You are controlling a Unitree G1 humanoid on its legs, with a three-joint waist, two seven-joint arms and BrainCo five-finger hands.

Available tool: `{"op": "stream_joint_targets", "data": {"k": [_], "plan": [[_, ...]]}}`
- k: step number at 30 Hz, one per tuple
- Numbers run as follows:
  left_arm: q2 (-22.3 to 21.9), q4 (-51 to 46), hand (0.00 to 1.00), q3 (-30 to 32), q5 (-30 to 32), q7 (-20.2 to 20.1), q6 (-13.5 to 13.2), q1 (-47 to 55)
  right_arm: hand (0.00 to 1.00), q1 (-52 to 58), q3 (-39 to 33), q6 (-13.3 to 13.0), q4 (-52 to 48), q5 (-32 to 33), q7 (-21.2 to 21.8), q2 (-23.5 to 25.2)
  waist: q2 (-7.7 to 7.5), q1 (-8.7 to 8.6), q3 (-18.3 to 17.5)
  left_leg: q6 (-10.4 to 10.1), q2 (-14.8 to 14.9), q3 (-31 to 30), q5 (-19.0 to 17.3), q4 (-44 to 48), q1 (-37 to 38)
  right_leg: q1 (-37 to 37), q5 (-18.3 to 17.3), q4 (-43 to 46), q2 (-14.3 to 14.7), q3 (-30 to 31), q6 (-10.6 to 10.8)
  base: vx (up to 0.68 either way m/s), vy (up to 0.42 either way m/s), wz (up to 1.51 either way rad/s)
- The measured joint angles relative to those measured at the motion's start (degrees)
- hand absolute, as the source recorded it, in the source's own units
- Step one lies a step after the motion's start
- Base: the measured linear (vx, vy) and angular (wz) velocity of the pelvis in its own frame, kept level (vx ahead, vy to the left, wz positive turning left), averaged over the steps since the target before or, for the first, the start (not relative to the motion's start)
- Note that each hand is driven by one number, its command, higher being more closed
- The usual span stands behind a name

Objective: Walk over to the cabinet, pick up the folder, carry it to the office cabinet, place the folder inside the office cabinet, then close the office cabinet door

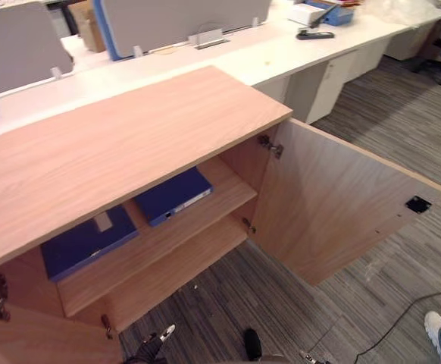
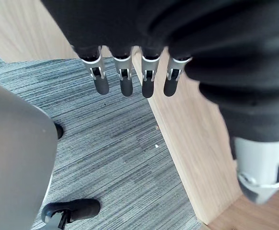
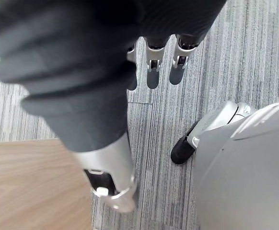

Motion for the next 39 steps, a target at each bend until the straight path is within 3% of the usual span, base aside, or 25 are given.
{"op": "stream_joint_targets", "data": {"k": [3,4,5,6,7,9,10,11,13,15,16,20,25,31,39], "plan": [[-0.51,-1.19,0.00,1.15,-0.26,-0.14,-0.37,0.35,0.00,-1.74,2.45,0.30,-6.78,1.92,-1.52,0.34,0.26,1.13,1.07,0.66,0.72,6.18,-0.06,0.50,-0.25,-3.26,2.85,2.37,1.28,-3.76,-1.71,-0.10,0.035,-0.86],[-0.73,-2.18,0.00,0.95,-0.28,-0.28,-0.48,0.58,0.00,-3.19,1.93,0.41,-11.17,1.95,-2.59,0.21,0.97,1.12,2.04,1.20,1.13,8.48,0.24,0.21,-0.55,-5.37,-1.92,8.16,-0.24,-15.16,-4.27,-0.07,0.000,-0.71],[-1.17,-2.89,0.00,0.93,-0.29,-0.32,-0.71,0.95,0.00,-4.65,1.49,0.49,-15.12,1.83,-4.08,-0.57,1.23,1.25,2.62,1.31,1.18,9.92,0.31,-0.09,0.05,-7.27,-8.89,17.88,-3.91,-26.16,-5.52,-0.05,0.003,-0.54],[-1.25,-2.89,0.00,1.10,-0.69,-0.30,-0.91,1.04,0.00,-5.37,1.49,0.47,-16.89,1.83,-4.67,-1.22,1.64,1.31,2.97,1.31,1.28,10.66,0.31,0.18,0.24,-7.70,-11.30,22.87,-6.13,-29.35,-5.70,0.02,0.041,-0.40],[-0.95,-2.98,0.00,0.81,-0.91,-0.30,-1.03,1.57,0.00,-7.60,1.54,0.34,-19.48,1.64,-5.78,-3.04,1.82,1.55,2.90,1.31,1.69,11.44,0.30,0.91,0.56,-8.72,-15.28,34.26,-11.13,-32.46,-6.50,-0.01,0.003,-0.23],[-0.21,-3.67,0.00,0.11,-1.47,-0.32,-1.15,2.36,0.00,-10.59,1.56,0.34,-20.41,1.51,-6.87,-5.04,1.82,1.30,2.86,1.26,2.48,11.54,0.29,1.48,0.92,-8.88,-16.23,41.78,-15.72,-32.81,-6.95,0.01,-0.098,-0.14],[0.43,-4.41,0.00,0.05,-2.14,-0.37,-1.26,2.79,0.00,-12.14,1.59,0.28,-22.39,0.70,-7.42,-6.28,1.11,1.46,2.80,0.95,2.41,11.54,0.18,1.74,1.47,-7.65,-15.51,41.63,-18.66,-32.89,-7.25,0.04,-0.244,-0.29],[1.49,-4.94,0.00,-0.25,-1.86,-0.44,-1.22,3.26,0.00,-13.70,2.07,0.05,-25.13,-0.62,-7.46,-7.10,0.51,1.86,2.54,0.06,2.30,11.16,-0.32,2.36,1.46,-6.36,-13.96,37.65,-18.47,-32.49,-5.07,0.05,-0.245,-0.44],[1.66,-4.42,0.00,-0.97,-1.67,-0.63,-0.92,3.82,0.00,-16.09,3.52,-0.77,-28.30,-1.68,-7.42,-8.85,1.58,2.70,1.98,-0.17,4.28,10.99,0.38,4.57,-0.36,-3.50,-13.87,28.99,-14.38,-32.33,-4.44,0.05,-0.229,-0.65],[2.17,-4.91,0.00,-1.57,-1.30,-0.73,-1.03,3.87,0.00,-17.67,5.24,-1.55,-29.63,-2.79,-7.39,-10.59,0.85,3.70,1.81,-0.83,3.25,9.12,-0.59,2.20,-2.55,-0.54,-12.40,18.37,-11.67,-30.58,-2.23,-0.07,-0.178,-0.71],[2.21,-5.06,0.00,-2.77,-0.82,-0.74,-1.03,4.10,0.00,-18.93,6.08,-1.60,-29.62,-2.78,-7.39,-12.17,1.53,3.83,1.49,-0.89,2.80,6.85,4.67,-3.69,-2.65,0.14,-10.09,14.17,-9.61,-29.91,-2.14,-0.13,-0.106,-0.69],[3.39,-5.37,0.00,-3.56,-0.61,-0.67,-0.92,5.19,0.00,-19.30,8.97,-1.73,-31.57,-2.89,-6.69,-12.84,0.41,3.76,0.71,-1.03,3.10,7.36,6.09,-4.58,-1.61,4.21,-5.35,4.74,-7.01,-29.14,-1.72,0.01,-0.044,-0.21],[4.09,-6.48,0.00,-5.21,-0.52,-0.67,-0.96,6.91,0.00,-25.28,14.85,-1.86,-30.58,-2.76,-5.13,-15.28,0.07,4.16,0.69,-1.01,2.40,5.68,6.09,-3.87,-1.58,6.47,-3.52,1.15,-7.08,-29.47,-1.61,-0.01,-0.013,0.04],[4.55,-7.44,0.00,-5.97,-0.91,-0.67,-1.04,8.79,0.00,-34.31,17.72,-1.77,-22.73,-2.38,-4.68,-19.73,-0.31,5.55,0.90,-0.99,1.87,3.00,6.09,-3.95,-1.84,7.22,-2.99,0.78,-7.59,-31.01,-1.41,-0.04,-0.006,0.16],[5.20,-7.29,0.00,-5.94,-1.00,-0.71,-1.08,11.30,0.00,-40.36,31.24,-2.22,-21.24,2.34,2.84,-23.47,-1.44,5.89,1.56,-0.02,0.17,0.71,6.73,-4.00,-3.11,7.06,-1.24,-0.07,-8.90,-31.24,-1.11,-0.09,0.015,0.07]]}}
